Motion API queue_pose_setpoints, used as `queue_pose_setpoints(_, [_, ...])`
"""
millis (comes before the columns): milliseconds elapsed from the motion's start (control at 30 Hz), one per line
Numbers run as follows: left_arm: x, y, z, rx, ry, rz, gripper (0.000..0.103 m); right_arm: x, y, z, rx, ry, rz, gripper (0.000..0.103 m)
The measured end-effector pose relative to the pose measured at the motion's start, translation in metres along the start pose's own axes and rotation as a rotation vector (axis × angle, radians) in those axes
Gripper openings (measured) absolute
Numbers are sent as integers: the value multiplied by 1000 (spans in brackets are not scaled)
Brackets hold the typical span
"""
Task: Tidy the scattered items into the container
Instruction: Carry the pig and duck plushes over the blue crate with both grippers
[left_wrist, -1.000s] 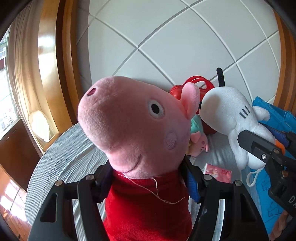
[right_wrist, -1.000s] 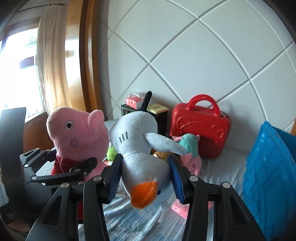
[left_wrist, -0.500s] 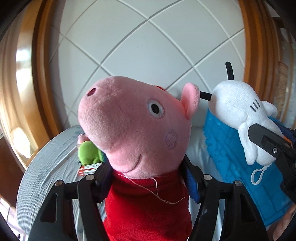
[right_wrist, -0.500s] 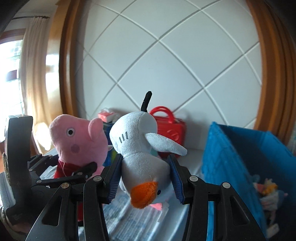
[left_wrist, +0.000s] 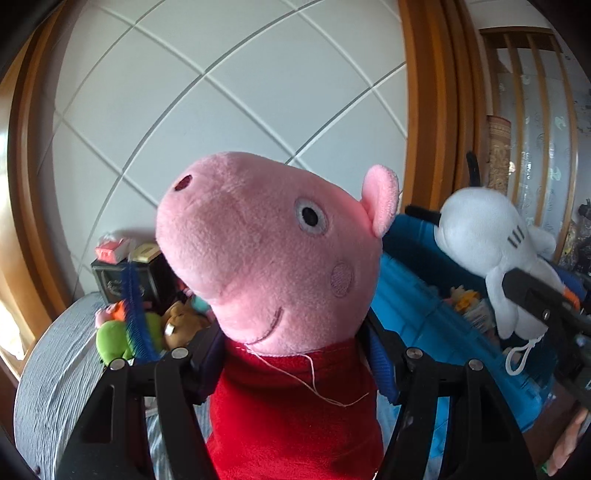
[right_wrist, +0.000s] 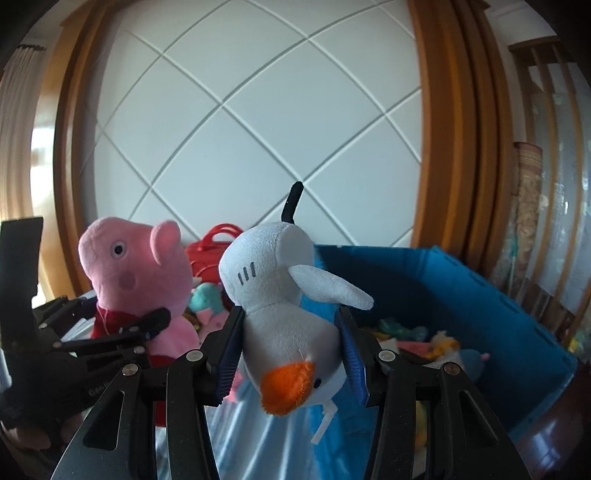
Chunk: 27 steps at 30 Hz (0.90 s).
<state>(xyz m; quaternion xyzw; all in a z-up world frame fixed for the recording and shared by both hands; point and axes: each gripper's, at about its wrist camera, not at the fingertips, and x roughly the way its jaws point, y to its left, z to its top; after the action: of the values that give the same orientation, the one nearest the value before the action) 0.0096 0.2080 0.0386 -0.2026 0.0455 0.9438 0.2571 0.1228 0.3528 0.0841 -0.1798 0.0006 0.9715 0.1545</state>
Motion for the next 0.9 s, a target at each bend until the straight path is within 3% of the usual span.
queue_pose_setpoints(233, [4,-96,48,11,-110,-15,65,-15,-114,-5,11,-30,-38,48])
queue_pose_setpoints(467, [3,-229,86,18,-149,-26,65,-16,-241,-15,45,-20,-45,48])
queue_pose_setpoints(567, [18,-270,85,13,-64,-64,66,-5,-280,-25,55,12,-31,48])
queue_pose_setpoints(700, [62,-313,67,-6,183,-112,65,20,-321,-41,72,66,-10,48])
queue_pose_setpoints(800, [93,-334,44,-11,333,-105,65,42,-334,-54,70,112,5,48])
queue_pose_setpoints(900, [108,-349,26,2,418,-78,65,53,-340,-65,70,146,17,48])
